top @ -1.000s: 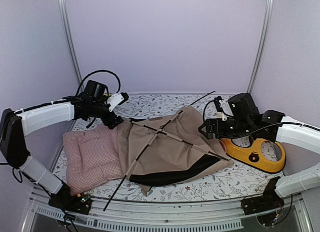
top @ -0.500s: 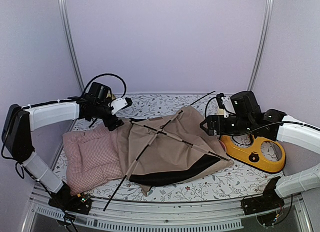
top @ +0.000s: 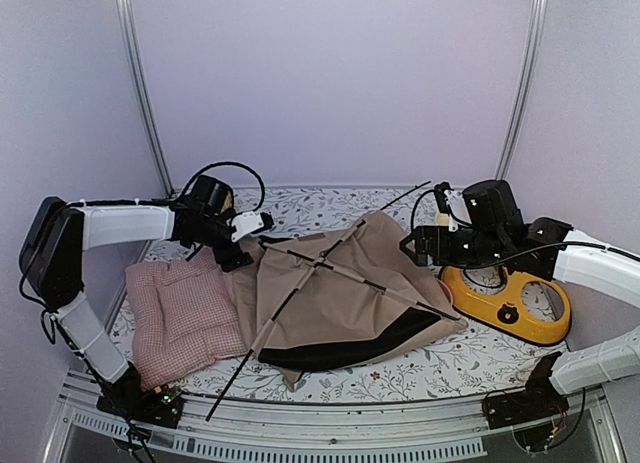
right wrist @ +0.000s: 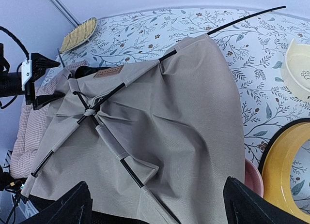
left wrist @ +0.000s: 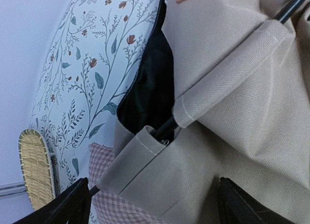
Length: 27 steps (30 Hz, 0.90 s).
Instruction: Set up the pet tent
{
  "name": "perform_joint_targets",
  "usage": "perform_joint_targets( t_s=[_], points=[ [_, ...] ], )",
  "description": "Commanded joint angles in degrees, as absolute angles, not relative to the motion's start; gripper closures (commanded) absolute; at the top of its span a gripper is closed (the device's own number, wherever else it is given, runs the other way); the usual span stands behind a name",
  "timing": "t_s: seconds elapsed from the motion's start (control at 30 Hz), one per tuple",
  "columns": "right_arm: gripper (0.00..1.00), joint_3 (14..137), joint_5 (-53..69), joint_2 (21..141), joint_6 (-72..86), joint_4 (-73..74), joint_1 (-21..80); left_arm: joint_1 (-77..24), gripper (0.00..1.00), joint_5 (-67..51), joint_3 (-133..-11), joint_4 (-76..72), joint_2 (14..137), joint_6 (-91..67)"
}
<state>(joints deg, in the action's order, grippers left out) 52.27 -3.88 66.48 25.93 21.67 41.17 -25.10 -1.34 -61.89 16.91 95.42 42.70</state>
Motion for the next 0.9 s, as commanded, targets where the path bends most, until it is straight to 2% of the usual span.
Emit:
perform_joint_targets(
  t_s=[0.0, 0.23, 0.6, 0.87],
  points=[
    [0.04, 51.7, -4.1, 65.9, 26.9, 20.1, 40.7, -25.1, 0.09, -3.5, -63.2, 16.4, 98.0, 44.7],
    [0.04, 51.8, -4.1, 65.9, 27.6, 19.9, 40.6, -25.1, 0.18, -4.9, -64.2, 16.3, 100.2, 44.7],
    [0.04, 52.0, -4.7, 65.7, 28.0, 19.9, 40.6, -25.2, 0.26, -6.3, -63.8, 14.9, 100.2, 44.6],
    [0.04, 52.2, -5.0, 65.6, 27.9, 19.9, 40.7, -25.2, 0.25, -6.4, -63.4, 13.9, 99.6, 44.6]
  ],
)
